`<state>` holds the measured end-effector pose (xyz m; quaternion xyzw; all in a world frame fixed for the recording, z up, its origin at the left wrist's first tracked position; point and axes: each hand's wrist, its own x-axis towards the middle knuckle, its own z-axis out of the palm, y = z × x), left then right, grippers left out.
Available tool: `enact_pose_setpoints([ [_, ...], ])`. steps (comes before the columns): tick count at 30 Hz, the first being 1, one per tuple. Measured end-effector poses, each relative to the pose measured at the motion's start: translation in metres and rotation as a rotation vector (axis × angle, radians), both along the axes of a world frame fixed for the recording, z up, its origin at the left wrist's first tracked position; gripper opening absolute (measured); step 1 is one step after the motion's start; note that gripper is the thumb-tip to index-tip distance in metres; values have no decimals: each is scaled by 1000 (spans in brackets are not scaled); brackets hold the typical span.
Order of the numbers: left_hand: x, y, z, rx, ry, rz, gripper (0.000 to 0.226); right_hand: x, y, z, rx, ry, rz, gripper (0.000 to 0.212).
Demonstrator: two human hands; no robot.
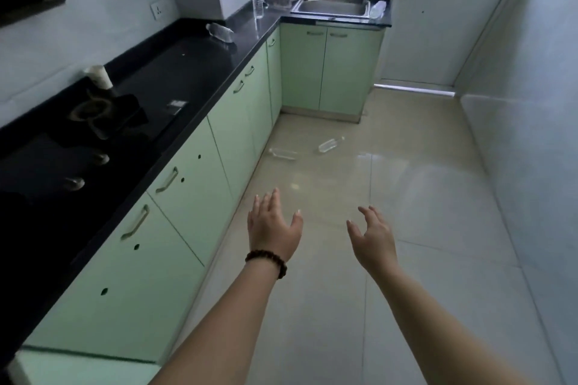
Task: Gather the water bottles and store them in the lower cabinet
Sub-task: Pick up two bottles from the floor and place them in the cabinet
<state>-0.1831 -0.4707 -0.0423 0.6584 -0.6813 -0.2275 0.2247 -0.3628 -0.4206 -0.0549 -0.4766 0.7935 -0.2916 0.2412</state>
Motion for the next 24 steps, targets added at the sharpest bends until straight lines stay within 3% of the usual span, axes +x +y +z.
enact_pose_setpoints([
  [10,-71,-157,-26,29,-40,7,70,-66,-154,-29,44,-51,19,51],
  [24,-147,-484,-59,110,-98,71,69,-163,-492,-56,149,-18,-7,50],
])
